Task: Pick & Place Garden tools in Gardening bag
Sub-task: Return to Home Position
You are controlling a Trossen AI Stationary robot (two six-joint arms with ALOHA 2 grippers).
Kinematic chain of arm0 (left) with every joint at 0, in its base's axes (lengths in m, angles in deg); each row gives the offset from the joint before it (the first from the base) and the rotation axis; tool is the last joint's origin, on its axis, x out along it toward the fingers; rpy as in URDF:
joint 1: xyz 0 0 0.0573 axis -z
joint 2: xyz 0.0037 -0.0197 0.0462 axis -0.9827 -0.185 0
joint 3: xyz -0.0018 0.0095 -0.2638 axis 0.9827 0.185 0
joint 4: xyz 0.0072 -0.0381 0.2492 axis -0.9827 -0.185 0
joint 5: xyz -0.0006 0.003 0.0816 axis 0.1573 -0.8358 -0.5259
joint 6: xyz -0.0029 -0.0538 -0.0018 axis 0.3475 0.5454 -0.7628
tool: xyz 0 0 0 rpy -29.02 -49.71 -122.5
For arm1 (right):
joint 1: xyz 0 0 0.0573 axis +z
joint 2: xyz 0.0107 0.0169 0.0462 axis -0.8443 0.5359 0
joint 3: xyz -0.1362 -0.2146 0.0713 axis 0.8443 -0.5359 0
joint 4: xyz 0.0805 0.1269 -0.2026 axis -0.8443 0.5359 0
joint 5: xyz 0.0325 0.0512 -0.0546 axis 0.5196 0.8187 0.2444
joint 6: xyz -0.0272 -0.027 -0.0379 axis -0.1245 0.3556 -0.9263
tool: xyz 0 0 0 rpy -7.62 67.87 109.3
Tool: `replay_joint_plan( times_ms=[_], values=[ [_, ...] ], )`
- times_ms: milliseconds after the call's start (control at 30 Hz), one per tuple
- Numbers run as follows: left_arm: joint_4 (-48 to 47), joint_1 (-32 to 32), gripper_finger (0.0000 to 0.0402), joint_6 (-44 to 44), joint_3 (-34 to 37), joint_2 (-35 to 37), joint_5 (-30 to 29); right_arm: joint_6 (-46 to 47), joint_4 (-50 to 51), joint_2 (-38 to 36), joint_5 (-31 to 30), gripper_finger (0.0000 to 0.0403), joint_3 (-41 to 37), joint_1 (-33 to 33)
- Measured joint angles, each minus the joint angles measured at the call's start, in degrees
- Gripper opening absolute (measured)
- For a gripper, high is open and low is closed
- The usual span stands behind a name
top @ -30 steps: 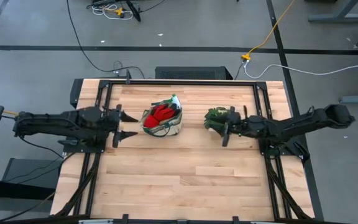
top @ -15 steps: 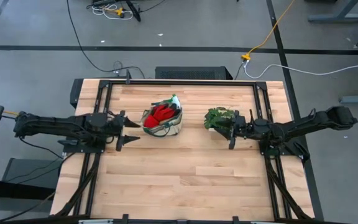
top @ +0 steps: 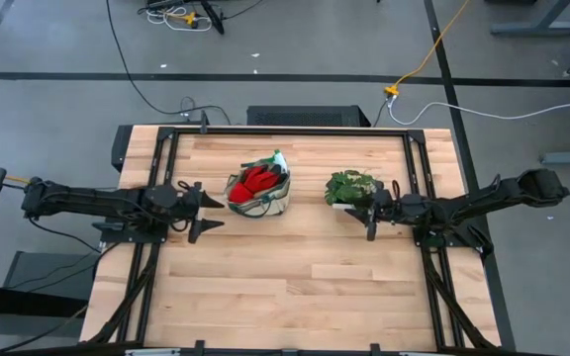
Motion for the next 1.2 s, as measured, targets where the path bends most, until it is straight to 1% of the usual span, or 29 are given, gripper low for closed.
replay_joint_plan(
  times_ms=[100,233,533,633,1067,1200],
  values=[
    [0.4,0.0,0.0280,-0.4,0.0,0.0,0.5,1.5,1.6,0.0,-1.0,0.0155,-0.4,0.0],
    [0.2,0.0,0.0280,-2.3,0.0,0.0,0.1,2.3,2.1,0.0,0.0,0.0155,-0.4,0.0],
    [-2.1,0.0,0.0280,-2.9,0.0,0.0,0.4,-4.9,2.3,0.0,-0.1,0.0155,-0.4,0.0],
    [-2.7,0.0,0.0280,-1.5,0.0,0.0,0.2,-4.8,2.3,0.0,-0.1,0.0155,-0.3,0.0],
    [-2.6,0.0,0.0280,-1.5,0.0,0.0,0.0,-4.7,2.3,0.0,-0.1,0.0155,-0.3,0.0],
    [-2.6,0.0,0.0280,-1.5,0.0,0.0,0.0,-4.7,2.3,-2.5,-0.1,0.0155,-0.3,0.0]
  ],
)
